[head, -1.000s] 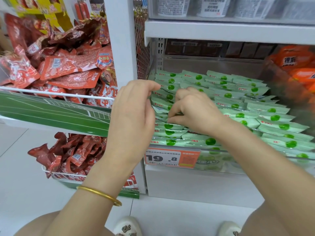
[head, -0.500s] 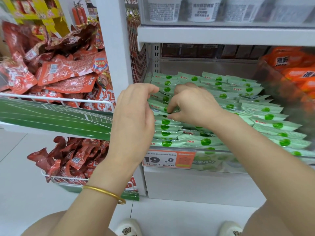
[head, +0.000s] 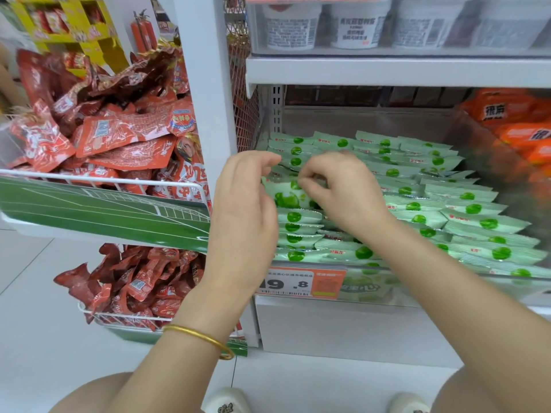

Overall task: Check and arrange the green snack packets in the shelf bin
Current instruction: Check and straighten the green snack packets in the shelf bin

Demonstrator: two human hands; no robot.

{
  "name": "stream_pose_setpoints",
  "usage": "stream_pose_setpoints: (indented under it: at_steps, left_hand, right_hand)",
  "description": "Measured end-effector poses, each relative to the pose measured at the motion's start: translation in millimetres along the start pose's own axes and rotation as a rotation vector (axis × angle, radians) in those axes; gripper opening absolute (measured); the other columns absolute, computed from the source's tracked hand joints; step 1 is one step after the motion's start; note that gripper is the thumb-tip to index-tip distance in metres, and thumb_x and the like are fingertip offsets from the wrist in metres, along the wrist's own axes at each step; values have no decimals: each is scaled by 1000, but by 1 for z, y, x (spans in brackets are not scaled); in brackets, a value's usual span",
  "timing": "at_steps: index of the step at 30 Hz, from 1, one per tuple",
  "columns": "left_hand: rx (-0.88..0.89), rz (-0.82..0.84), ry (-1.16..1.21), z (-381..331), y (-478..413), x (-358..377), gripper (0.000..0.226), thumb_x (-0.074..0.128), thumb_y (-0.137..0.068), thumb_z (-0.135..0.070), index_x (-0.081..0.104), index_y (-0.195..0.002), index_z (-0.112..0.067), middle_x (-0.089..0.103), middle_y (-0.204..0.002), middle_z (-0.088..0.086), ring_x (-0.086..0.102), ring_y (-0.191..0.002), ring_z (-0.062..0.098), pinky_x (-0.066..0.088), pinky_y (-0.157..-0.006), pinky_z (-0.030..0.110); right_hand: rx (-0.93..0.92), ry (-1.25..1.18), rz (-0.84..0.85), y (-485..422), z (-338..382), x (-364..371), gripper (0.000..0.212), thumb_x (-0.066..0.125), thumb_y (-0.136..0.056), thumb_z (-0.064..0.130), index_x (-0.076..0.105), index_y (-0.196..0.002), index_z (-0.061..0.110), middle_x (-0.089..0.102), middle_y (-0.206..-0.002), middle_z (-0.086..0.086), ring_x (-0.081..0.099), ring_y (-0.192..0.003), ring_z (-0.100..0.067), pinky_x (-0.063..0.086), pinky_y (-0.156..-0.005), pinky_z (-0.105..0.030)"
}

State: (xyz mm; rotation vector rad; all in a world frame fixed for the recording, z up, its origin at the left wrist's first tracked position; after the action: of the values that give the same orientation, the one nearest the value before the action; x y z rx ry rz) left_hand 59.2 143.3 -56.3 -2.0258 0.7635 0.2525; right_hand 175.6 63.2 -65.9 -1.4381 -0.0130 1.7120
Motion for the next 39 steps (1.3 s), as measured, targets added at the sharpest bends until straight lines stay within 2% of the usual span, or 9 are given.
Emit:
stream_pose_setpoints:
  at_steps: [5, 11, 16, 20, 24, 29, 32, 35, 39]
  left_hand:
    - [-37, -7, 76, -1, -1, -2, 37, 38, -86, 7, 52, -118, -5, 45, -112, -2, 51, -108, 12, 40, -96, 18]
    - [-107, 74, 227, -11, 0, 5, 31, 40, -96, -14, 46, -126, -17, 52, -121, -2, 51, -113, 0, 39, -96, 12]
    - [-204, 262, 480, -20, 4, 23, 37, 44, -92, -35, 37, -128, -41, 64, -101, -25, 60, -95, -8, 45, -78, 8]
    - [-275, 432, 729, -26, 7, 43, 54, 54, -90, -16, 38, -134, -42, 63, -123, 4, 67, -100, 13, 55, -74, 25]
    - [-342, 431, 758, -19, 8, 51, 51, 49, -95, -5, 48, -129, -43, 60, -124, 7, 62, -106, 12, 58, -68, 29]
    - [-349, 443, 764, -16, 7, 58, 50, 50, -87, -21, 47, -129, -48, 50, -140, -1, 51, -124, 23, 58, -69, 29]
    - [-357, 465, 809, -25, 8, 61, 55, 58, -86, -20, 45, -133, -46, 50, -140, -3, 58, -117, 16, 57, -70, 27]
    - [-370, 441, 828, -28, 7, 60, 59, 62, -79, -17, 46, -130, -41, 47, -139, -17, 52, -113, -12, 53, -68, 15]
    - [-315, 468, 754, -30, 6, 59, 57, 61, -89, -10, 44, -134, -41, 45, -142, -17, 44, -125, -6, 49, -73, 10]
  right_hand:
    - [215, -494, -269, 7, -21, -43, 13, 60, -89, 14, 60, -80, 24, 58, -76, 17, 54, -73, 2, 44, -69, -16]
    - [348, -854, -348, 27, -41, -70, 21, 57, -91, 5, 58, -76, 20, 61, -57, 11, 56, -53, 1, 46, -46, -17]
    - [329, -911, -200, 25, -39, -67, 21, 59, -88, 2, 59, -74, 18, 60, -53, 12, 53, -48, 1, 44, -41, -17]
    - [344, -966, -158, 28, -45, -59, 18, 60, -88, 4, 62, -76, 18, 60, -57, 9, 54, -52, -4, 45, -45, -18]
    - [345, -960, -124, 30, -52, -53, 15, 55, -93, 15, 64, -102, 23, 61, -73, -2, 57, -64, -8, 48, -49, -20]
    - [155, -810, -73, 31, -40, -57, 34, 52, -95, 14, 54, -123, 33, 51, -62, 36, 49, -65, 15, 39, -67, -7]
    - [249, -1002, -97, 34, -48, -56, 29, 52, -93, 5, 64, -113, 22, 62, -71, 26, 57, -64, 10, 41, -60, -6]
    - [314, -1060, -98, 37, -53, -56, 27, 54, -93, 7, 68, -106, 25, 68, -91, 12, 63, -79, 1, 48, -63, -13]
    - [413, -1103, -66, 42, -57, -52, 25, 49, -96, 14, 64, -112, 27, 68, -91, 5, 64, -75, -7, 53, -54, -24]
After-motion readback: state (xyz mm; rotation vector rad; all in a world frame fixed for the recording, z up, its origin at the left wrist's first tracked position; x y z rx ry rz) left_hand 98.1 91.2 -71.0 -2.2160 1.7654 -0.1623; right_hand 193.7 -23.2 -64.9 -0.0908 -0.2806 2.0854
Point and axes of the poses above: each hand's wrist, its own y-axis away from the middle knuckle, its own x-axis out of the palm, z = x × y, the point moved 8 cm from there along -y, towards the middle knuckle
